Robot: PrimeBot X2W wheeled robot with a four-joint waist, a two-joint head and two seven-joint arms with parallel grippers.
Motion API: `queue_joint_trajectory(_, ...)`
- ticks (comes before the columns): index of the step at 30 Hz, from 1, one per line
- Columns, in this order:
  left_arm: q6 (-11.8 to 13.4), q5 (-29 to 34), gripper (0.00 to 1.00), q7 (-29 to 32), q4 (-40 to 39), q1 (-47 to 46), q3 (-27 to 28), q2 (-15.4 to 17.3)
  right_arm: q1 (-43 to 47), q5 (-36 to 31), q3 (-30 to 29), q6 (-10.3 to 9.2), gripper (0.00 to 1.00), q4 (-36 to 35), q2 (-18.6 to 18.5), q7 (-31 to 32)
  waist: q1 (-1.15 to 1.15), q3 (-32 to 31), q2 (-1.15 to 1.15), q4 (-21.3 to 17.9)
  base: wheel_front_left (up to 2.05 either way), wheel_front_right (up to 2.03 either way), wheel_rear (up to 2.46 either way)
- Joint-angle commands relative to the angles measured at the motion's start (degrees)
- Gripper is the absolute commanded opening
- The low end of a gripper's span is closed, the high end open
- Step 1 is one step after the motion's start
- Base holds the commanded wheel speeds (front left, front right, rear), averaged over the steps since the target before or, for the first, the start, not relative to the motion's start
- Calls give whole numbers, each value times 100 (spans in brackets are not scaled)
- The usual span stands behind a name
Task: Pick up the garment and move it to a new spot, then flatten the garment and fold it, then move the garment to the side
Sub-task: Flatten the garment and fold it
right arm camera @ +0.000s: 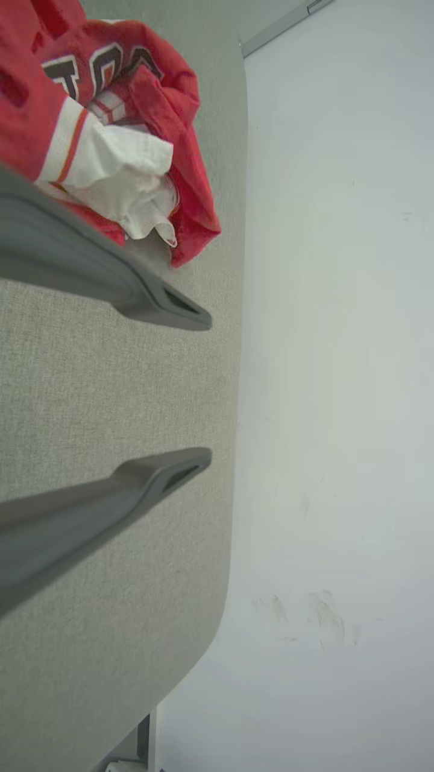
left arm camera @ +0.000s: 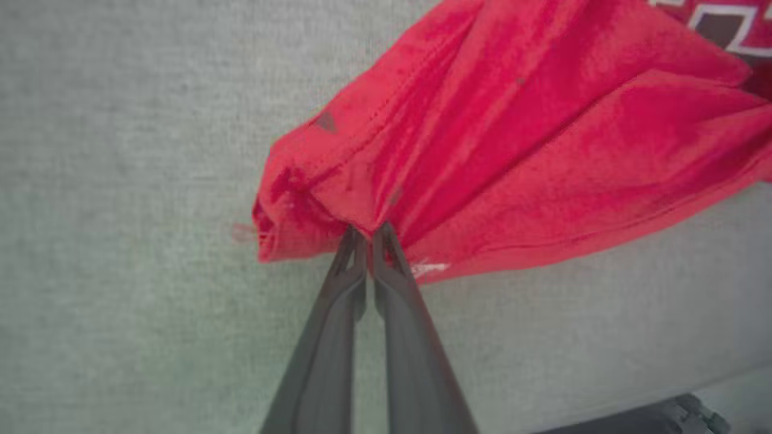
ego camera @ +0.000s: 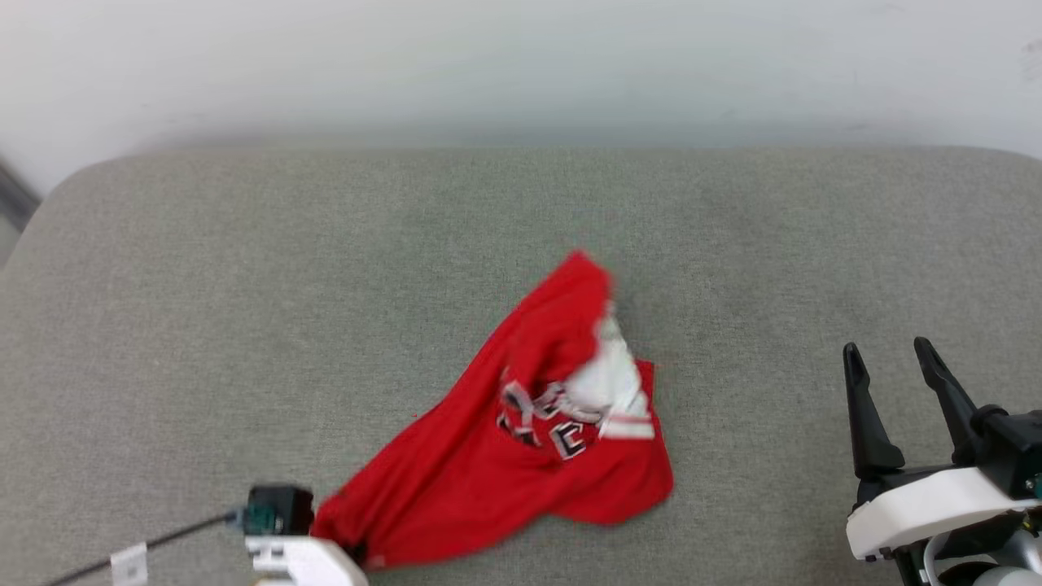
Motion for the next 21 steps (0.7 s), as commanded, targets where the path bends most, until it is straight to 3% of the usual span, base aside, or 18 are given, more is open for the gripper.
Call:
queue_joint_trajectory(1, 32, -113, 0, -32, 30, 159, 28, -75, 82, -26, 6, -2, 100, -34, 7, 17, 0, -53, 0, 1, 0, 0, 0)
queue_joint_trajectory(3, 31, -258, 6, -59, 147, 477, -1, -152, 107, -58, 11, -2, 100, -67, 7, 49, 0, -127, 0, 2, 0, 0, 0)
queue_joint_trajectory(4, 12, -340, 45, -99, 203, 601, -6, -239, 132, -69, 1, -2, 100, -85, 7, 72, 0, -167, 0, 11, 0, 0, 0)
queue_joint_trajectory(5, -17, -359, 100, -136, 245, 667, -35, -292, 166, -84, -9, -2, 100, -102, 7, 77, 0, -205, 0, 20, 0, 0, 0)
queue_joint_trajectory(8, -42, -299, 100, -404, 280, 643, -12, -413, 220, -105, -28, -2, 100, -145, 7, 138, 0, -312, 0, 47, 0, 0, 0)
queue_joint_trajectory(16, 66, 464, 100, -1666, -247, 41, 229, -366, 294, -104, -1, -2, 100, -283, 7, 237, 0, -440, 0, 26, 0, 0, 0)
queue_joint_trajectory(21, -13, 842, 100, -1873, -571, -544, 172, -358, 278, -77, -28, -2, 100, -336, 7, 226, 0, -302, 0, -28, 0, 0, 0)
